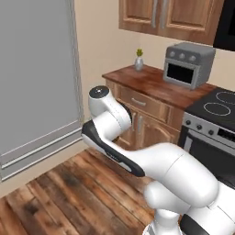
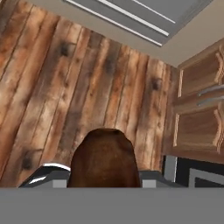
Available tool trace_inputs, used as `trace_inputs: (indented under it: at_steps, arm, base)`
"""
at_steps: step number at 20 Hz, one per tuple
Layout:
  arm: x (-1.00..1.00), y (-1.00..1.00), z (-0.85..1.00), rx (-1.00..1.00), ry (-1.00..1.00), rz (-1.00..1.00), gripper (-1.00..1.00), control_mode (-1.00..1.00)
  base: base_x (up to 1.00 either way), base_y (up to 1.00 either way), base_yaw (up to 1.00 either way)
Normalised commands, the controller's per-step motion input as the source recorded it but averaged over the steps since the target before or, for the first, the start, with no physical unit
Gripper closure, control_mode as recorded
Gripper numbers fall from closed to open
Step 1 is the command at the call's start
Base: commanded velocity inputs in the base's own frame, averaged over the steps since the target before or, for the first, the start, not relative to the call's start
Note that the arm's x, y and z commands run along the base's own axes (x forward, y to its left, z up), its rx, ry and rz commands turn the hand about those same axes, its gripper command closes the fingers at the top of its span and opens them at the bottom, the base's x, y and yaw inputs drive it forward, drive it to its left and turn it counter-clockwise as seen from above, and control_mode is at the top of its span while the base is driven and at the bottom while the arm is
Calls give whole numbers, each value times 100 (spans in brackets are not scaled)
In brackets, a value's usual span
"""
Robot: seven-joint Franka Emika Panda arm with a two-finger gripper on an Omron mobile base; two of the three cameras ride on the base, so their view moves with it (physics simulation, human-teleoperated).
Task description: Turn on the sink faucet. Then move the sweet potato from the counter to the sink. Turn off the sink. Move the vegetable from the sink to the pot next to the stove. Finally move the pot to the rear left burner.
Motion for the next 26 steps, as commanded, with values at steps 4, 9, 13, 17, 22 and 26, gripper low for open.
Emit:
trace_inputs:
  at_steps: [4, 9, 13, 17, 22, 26]
  arm:
    - [0, 0, 0, 0, 0, 0, 100, 100]
    - [0, 0, 0, 0, 0, 0, 100, 100]
    - [0, 0, 0, 0, 0, 0, 100, 100]
    - [0, 0, 0, 0, 0, 0, 100, 100]
    - [0, 0, 0, 0, 0, 0, 100, 100]
    - [0, 0, 0, 0, 0, 0, 100, 100]
  base:
    - [-5, 0, -58]
    - [-3, -1, -57]
    - [0, -7, -56]
    - [0, -10, -55]
    - [0, -13, -52]
    - [0, -12, -49]
